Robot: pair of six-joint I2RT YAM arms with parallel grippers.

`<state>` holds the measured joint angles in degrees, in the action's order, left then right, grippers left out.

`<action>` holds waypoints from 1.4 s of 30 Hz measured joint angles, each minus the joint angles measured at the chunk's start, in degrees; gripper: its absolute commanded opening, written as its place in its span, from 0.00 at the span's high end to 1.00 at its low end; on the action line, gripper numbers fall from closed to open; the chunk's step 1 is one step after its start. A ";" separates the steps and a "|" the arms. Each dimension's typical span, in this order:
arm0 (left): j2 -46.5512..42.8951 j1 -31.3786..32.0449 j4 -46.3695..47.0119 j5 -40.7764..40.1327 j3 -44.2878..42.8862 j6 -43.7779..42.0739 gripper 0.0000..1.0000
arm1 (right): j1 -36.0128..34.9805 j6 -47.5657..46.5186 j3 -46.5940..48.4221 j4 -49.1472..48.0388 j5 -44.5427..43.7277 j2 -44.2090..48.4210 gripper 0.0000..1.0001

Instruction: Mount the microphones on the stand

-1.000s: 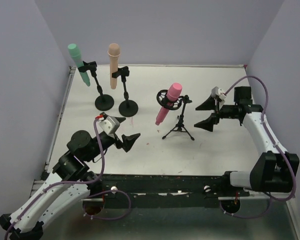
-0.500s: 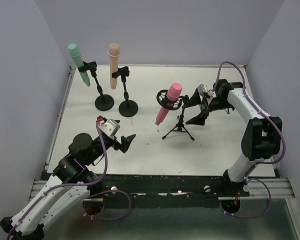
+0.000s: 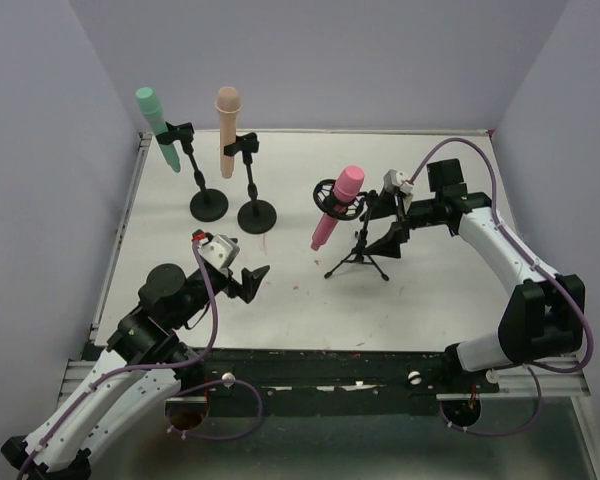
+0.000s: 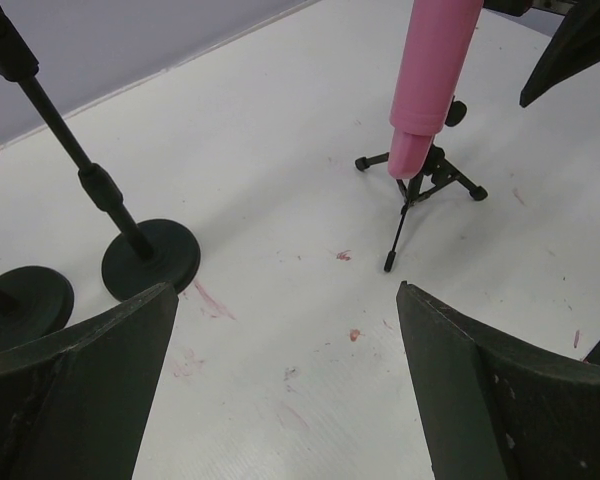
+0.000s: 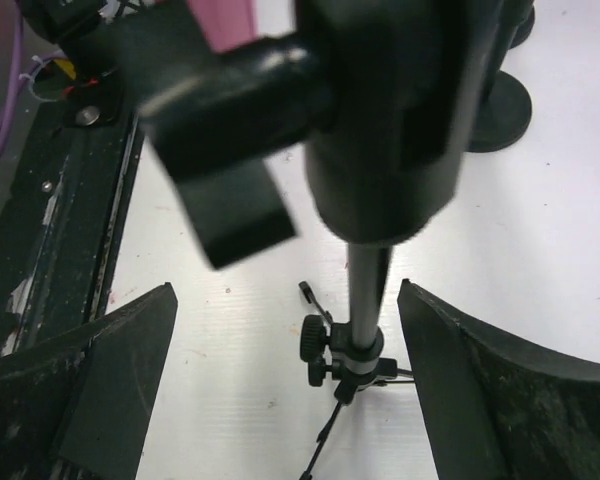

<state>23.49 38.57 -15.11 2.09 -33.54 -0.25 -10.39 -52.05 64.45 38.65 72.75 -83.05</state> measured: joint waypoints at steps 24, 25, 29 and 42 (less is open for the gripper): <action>-0.87 -0.26 0.00 -0.13 0.00 0.02 0.01 | 2.86 17.05 1.29 -17.97 -6.01 -1.64 0.96; -0.98 -0.26 0.00 -0.15 0.00 0.02 0.01 | 4.31 18.53 1.29 -19.52 -7.13 -1.64 0.95; -1.31 -0.26 0.00 -0.17 0.02 0.02 0.01 | 7.02 23.54 1.31 -24.72 -10.43 -1.70 0.96; -4.61 -0.37 2.32 -2.84 1.51 -1.22 0.01 | -8.04 44.30 20.65 -41.31 -18.01 -19.74 0.96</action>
<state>18.87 38.20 -12.80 -0.75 -32.03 -1.48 -18.44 -7.75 85.10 -2.66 54.74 -102.78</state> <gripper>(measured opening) 0.988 0.160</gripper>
